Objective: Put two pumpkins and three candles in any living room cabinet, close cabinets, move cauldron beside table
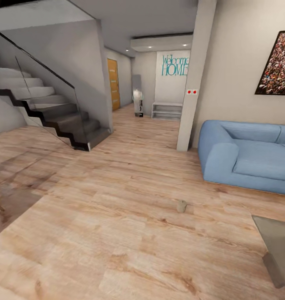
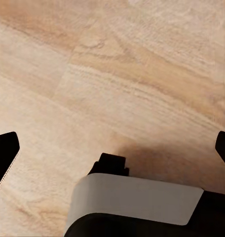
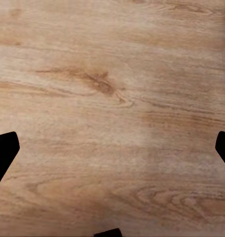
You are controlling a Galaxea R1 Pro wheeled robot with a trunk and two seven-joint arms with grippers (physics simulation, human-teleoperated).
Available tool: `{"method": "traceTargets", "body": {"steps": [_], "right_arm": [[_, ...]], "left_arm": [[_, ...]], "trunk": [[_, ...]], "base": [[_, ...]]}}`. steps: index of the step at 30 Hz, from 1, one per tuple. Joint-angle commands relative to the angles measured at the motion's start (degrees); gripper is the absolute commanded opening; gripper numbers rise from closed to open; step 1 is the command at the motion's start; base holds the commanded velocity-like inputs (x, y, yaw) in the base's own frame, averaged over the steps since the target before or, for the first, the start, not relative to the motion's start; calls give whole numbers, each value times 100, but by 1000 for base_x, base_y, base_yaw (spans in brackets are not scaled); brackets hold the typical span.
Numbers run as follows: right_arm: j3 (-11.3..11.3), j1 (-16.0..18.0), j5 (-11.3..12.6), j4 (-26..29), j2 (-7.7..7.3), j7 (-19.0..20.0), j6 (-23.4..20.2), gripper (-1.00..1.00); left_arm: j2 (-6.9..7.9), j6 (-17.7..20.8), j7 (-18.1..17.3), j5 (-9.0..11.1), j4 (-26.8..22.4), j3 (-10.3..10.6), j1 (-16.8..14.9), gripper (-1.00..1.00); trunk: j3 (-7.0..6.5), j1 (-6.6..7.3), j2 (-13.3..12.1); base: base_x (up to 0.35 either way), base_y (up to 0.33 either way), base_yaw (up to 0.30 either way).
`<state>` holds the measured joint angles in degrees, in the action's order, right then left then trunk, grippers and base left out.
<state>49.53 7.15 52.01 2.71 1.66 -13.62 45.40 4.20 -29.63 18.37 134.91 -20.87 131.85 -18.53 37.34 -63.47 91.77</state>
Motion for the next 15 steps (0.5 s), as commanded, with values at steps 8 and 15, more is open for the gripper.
{"method": "traceTargets", "body": {"steps": [8,15], "right_arm": [[62,1,-5,-5,8,-45,4,100],[81,4,-9,0,17,-54,36,100]], "left_arm": [[2,-34,35,9,-23,46,-11,100],[2,-34,35,9,-23,50,-11,100]], "trunk": [[-4,-3,3],[-5,-3,3]], "base": [[322,0,-219],[322,0,-16]]}}
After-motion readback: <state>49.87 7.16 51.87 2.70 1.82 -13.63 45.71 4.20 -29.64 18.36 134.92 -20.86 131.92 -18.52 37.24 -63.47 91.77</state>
